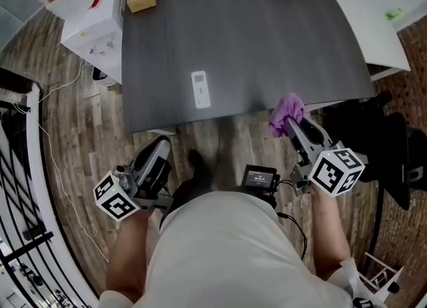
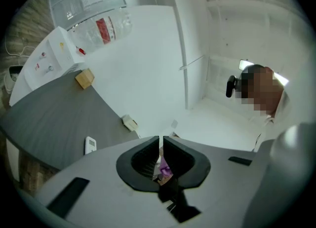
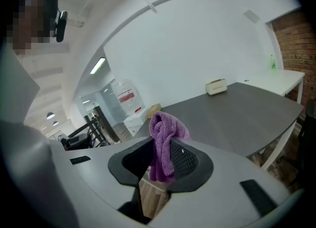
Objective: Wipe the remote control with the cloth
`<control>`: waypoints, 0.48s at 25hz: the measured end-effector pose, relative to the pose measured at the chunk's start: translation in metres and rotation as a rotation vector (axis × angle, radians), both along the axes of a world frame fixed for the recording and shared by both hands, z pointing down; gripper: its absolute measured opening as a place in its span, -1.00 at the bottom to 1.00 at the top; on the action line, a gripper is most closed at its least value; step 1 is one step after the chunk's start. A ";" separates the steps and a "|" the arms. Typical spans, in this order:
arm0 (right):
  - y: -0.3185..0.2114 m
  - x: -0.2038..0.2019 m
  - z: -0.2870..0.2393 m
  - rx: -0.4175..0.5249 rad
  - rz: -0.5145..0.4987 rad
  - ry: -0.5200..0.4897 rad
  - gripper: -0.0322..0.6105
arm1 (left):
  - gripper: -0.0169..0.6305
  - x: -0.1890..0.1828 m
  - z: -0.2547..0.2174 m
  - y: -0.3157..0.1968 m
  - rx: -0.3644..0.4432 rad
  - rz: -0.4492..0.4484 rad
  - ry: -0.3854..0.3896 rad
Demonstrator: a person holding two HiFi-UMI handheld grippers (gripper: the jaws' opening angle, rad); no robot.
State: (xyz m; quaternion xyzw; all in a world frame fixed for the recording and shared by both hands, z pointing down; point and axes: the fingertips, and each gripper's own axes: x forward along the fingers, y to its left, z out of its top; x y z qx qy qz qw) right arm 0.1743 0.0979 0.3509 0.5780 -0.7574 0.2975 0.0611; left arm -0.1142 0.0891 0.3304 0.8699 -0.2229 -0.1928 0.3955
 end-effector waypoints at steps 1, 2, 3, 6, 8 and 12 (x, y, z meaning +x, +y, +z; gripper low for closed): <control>0.010 0.000 -0.006 0.012 -0.015 0.006 -0.58 | -0.87 0.005 -0.006 0.013 0.013 -0.013 0.011; 0.022 0.001 -0.011 0.025 -0.029 0.012 -0.58 | -0.87 0.010 -0.013 0.026 0.028 -0.029 0.024; 0.035 0.002 -0.017 0.040 -0.043 0.014 -0.58 | -0.87 0.014 -0.019 0.041 0.044 -0.046 0.039; 0.076 0.006 -0.029 0.084 -0.084 -0.011 -0.58 | -0.87 0.029 -0.035 0.088 0.081 -0.086 0.098; 0.106 0.011 -0.032 0.107 -0.105 -0.033 -0.58 | -0.87 0.040 -0.037 0.121 0.082 -0.103 0.125; 0.166 0.030 -0.029 0.106 -0.111 -0.082 -0.58 | -0.88 0.056 -0.033 0.182 0.054 -0.129 0.126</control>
